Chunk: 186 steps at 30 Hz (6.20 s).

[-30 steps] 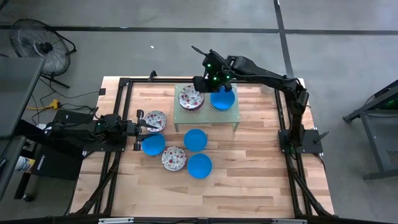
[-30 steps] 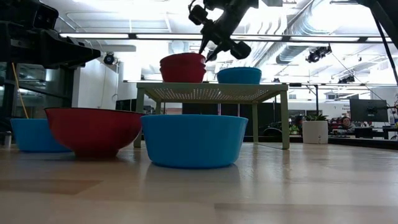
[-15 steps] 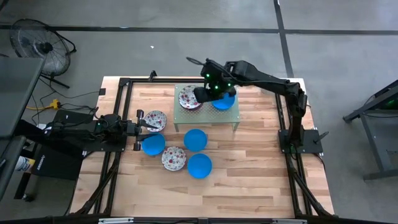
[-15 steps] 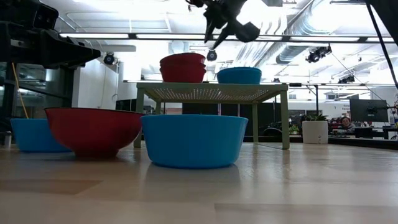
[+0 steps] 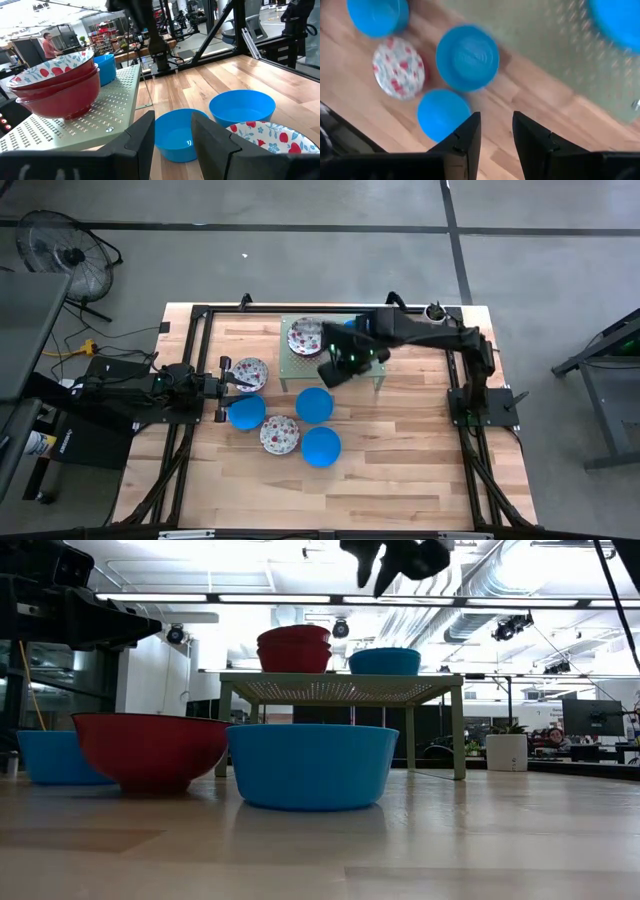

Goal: Pick & Place Mini bowls
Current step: Stack the light blue bowl on the stacked light blue bowl on the shelf

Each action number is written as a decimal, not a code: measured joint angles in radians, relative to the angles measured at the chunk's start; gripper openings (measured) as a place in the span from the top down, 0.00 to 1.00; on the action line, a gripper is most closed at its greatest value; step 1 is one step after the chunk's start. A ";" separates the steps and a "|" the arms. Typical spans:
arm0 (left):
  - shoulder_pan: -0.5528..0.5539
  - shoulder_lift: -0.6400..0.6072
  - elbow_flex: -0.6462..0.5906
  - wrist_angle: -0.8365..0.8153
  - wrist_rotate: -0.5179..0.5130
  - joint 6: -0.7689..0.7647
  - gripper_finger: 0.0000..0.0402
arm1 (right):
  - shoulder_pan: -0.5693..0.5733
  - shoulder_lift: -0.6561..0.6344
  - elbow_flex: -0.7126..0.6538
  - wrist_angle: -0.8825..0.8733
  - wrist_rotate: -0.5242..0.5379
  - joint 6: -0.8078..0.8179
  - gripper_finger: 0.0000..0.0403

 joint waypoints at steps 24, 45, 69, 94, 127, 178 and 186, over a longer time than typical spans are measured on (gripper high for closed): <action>0.000 0.000 0.000 0.000 0.000 0.000 0.69 | 0.362 0.131 -0.001 -0.109 0.080 0.233 0.75; 0.000 0.000 0.000 0.000 0.000 0.000 0.69 | 0.399 0.200 -0.201 0.091 0.111 0.404 0.75; 0.000 0.000 0.000 0.000 0.000 0.000 0.69 | 0.333 0.197 -0.428 0.488 0.013 0.501 0.75; 0.000 0.000 0.000 0.000 0.000 0.000 0.69 | 0.327 0.201 -0.428 0.462 -0.021 0.451 0.99; 0.000 0.000 0.000 0.000 0.000 0.000 0.69 | 0.330 -0.144 -0.428 0.236 0.015 0.366 1.00; 0.000 0.000 0.000 0.000 0.000 0.000 0.69 | -0.098 -0.333 -0.428 0.054 -0.019 0.089 1.00; 0.000 0.000 0.000 0.000 0.000 0.000 0.69 | -0.213 -0.333 -0.411 0.120 -0.026 0.043 1.00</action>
